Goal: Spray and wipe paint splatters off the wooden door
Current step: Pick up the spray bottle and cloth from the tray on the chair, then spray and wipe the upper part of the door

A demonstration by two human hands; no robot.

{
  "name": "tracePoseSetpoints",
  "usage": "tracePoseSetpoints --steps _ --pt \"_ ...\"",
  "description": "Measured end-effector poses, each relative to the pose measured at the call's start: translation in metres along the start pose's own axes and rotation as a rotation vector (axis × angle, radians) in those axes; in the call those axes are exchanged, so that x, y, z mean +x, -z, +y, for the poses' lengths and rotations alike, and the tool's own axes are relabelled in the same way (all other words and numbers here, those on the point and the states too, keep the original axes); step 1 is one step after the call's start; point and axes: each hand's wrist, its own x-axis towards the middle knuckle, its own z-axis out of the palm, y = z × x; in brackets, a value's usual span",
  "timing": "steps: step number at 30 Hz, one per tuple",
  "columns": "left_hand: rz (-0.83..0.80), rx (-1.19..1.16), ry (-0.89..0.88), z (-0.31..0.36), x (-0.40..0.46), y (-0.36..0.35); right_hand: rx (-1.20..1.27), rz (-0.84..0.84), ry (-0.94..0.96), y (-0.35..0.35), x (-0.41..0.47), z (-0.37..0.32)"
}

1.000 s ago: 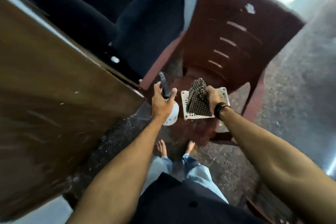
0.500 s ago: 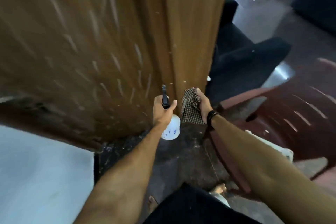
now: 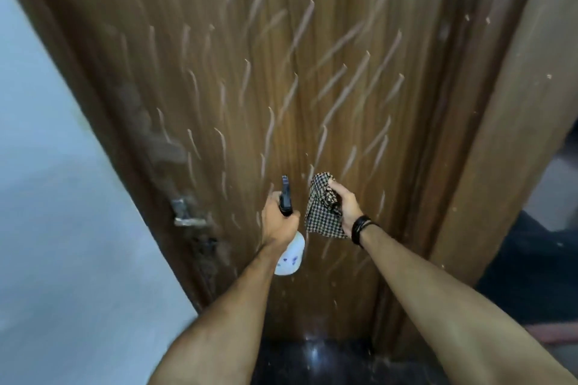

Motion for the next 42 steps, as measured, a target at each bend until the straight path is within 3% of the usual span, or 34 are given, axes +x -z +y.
tracePoseSetpoints --steps 6,15,27,37,42 --pt "0.096 -0.032 -0.127 0.084 0.08 0.086 -0.152 -0.107 0.375 -0.116 0.019 -0.121" --pt "0.284 -0.046 -0.282 0.231 0.146 0.193 -0.246 0.016 0.902 -0.25 0.012 -0.264" --pt "0.327 -0.074 -0.412 0.331 0.203 0.288 -0.281 0.149 1.125 -0.356 0.032 -0.379" --pt "0.393 -0.039 -0.522 0.38 0.256 0.376 -0.34 0.265 1.343 -0.447 0.034 -0.415" --pt "0.306 -0.063 -0.501 0.384 0.279 0.402 -0.367 0.341 1.377 -0.476 0.042 -0.423"
